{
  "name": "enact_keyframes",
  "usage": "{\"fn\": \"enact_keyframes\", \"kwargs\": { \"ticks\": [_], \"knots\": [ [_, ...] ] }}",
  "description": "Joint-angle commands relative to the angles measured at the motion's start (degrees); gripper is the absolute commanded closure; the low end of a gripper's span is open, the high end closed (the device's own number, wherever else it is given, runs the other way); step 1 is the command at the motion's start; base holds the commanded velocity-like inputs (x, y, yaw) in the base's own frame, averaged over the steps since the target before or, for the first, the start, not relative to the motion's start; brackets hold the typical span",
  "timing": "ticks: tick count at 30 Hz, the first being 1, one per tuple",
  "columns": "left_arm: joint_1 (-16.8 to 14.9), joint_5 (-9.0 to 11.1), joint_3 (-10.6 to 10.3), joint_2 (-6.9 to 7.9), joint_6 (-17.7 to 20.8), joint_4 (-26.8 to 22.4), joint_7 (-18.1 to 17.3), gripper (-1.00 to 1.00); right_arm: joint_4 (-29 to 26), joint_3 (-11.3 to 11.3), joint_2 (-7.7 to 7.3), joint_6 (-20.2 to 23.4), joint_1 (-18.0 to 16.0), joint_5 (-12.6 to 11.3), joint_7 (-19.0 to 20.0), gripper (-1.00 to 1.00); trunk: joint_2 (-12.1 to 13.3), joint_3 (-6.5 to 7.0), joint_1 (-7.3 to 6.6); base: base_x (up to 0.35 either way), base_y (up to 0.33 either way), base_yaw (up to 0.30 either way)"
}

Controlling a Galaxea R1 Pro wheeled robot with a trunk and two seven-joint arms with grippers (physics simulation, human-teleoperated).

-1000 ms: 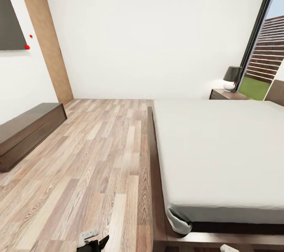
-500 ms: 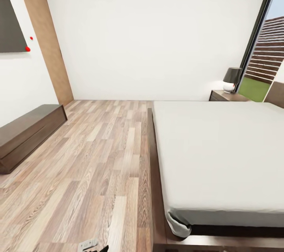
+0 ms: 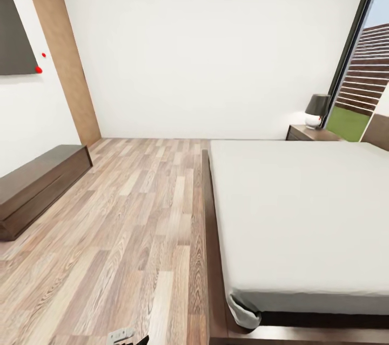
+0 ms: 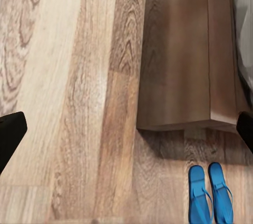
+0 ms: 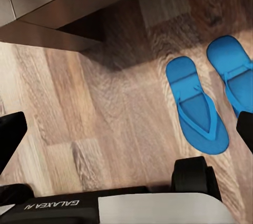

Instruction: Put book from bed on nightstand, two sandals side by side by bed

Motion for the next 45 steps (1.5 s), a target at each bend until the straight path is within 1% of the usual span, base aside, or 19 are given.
{"fn": "enact_keyframes", "kwargs": {
  "ticks": [1, 45],
  "knots": [
    [0.0, 0.6, -0.1, 0.02, 0.0, 0.1, -0.3, -1.00, 0.2, -0.3, -0.02, 0.0, -0.1, -0.2, 0.3, -1.00, 0.4, 0.13, -0.23, 0.000, 0.000, 0.000],
    [0.0, 0.7, -0.1, -0.07, 0.0, 0.1, -0.3, -1.00, 0.1, -0.3, -0.02, 0.0, -0.1, -0.3, 0.3, -1.00, 18.0, 8.03, -9.90, 0.000, 0.000, 0.000]
  ]
}}
